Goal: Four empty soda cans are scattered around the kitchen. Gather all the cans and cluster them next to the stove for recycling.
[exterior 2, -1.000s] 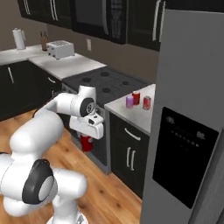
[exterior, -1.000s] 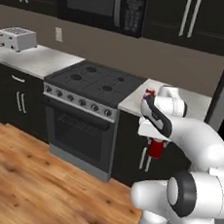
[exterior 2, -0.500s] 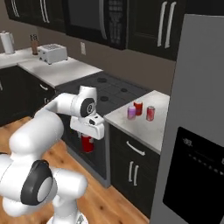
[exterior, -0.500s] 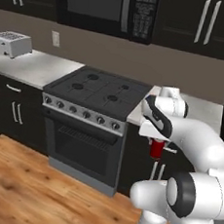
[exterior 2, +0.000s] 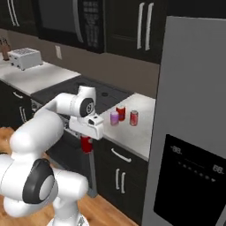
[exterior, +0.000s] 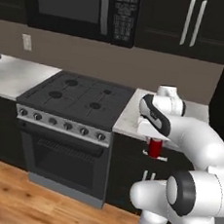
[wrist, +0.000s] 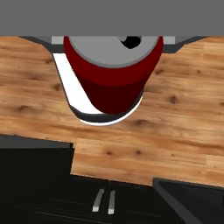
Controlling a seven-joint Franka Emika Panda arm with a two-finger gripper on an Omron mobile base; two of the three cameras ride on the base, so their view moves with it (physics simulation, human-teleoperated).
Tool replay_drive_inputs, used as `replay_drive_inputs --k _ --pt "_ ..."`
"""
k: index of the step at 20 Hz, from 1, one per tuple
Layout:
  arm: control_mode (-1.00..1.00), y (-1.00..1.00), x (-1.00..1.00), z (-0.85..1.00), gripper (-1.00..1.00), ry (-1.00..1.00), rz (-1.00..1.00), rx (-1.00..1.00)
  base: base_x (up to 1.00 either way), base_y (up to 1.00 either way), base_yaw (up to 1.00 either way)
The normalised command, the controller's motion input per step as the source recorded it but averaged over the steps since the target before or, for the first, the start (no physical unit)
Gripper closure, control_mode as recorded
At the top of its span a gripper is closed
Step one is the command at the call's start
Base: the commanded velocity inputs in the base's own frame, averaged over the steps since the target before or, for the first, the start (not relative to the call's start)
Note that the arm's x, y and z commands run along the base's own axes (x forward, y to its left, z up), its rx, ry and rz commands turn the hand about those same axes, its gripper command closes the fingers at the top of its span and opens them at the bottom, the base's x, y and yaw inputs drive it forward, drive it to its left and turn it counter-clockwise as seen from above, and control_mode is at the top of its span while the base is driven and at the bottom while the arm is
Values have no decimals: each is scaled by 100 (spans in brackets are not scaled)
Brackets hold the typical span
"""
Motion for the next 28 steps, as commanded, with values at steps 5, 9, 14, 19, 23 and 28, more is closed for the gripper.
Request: replay_drive_inputs --k 5,9,14,19,23,28 --pt "100 0 0 0 100 0 0 0 44 10 -42" --pt "100 0 0 0 100 0 0 0 54 12 -31" --pt "100 0 0 0 100 0 0 0 59 13 -16" --pt "100 0 0 0 100 0 0 0 28 23 -5" --pt "100 0 0 0 100 0 0 0 10 34 -4" --pt "100 0 0 0 100 0 0 0 45 39 -11"
